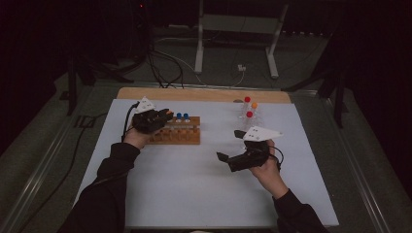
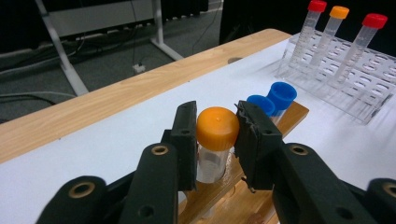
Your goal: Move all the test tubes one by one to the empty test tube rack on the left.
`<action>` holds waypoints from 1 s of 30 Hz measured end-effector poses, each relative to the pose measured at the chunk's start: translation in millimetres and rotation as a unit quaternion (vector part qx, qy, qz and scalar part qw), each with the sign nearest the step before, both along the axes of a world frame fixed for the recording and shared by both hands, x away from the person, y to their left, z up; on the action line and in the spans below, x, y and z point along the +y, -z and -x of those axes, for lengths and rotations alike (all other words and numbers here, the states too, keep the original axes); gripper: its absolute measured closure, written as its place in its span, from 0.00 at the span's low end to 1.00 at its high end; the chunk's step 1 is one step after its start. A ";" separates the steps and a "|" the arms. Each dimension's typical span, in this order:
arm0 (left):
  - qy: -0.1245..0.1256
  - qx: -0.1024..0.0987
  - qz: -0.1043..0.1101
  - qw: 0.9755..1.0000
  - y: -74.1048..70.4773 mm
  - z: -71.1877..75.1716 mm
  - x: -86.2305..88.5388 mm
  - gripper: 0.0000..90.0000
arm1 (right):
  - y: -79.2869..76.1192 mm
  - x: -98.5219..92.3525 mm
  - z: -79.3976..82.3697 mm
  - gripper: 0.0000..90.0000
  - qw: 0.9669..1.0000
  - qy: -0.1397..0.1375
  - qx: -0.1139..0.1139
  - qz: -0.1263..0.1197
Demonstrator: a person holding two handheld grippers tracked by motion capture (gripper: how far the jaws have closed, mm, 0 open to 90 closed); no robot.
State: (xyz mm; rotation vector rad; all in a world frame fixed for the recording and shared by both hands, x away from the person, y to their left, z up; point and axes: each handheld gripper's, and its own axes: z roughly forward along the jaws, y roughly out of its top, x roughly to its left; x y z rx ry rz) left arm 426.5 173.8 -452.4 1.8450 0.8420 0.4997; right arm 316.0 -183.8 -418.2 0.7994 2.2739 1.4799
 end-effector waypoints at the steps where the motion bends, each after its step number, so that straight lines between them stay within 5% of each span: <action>1: -0.005 -0.003 -0.003 1.000 -1.6 1.8 0.0 0.67 | -0.8 -1.6 -0.7 0.00 1.000 0.003 -0.005 -0.001; 8: 0.020 -0.005 0.009 1.000 -16.1 20.5 3.2 0.22 | -6.7 -22.2 -11.9 0.00 0.999 0.028 -0.014 -0.014; 12: 0.047 -0.001 0.016 0.999 -20.2 32.2 3.5 0.10 | -10.7 -38.4 -19.6 0.00 0.998 0.058 -0.031 -0.010; 21: 0.088 -0.001 0.029 0.996 -22.4 56.5 4.6 0.03 | -12.8 -79.6 -52.6 0.08 0.990 0.138 -0.031 -0.008; 30: 0.093 0.003 0.039 0.995 -17.6 64.2 8.9 0.03 | 3.7 -109.1 -92.9 0.35 0.981 0.191 -0.016 -0.013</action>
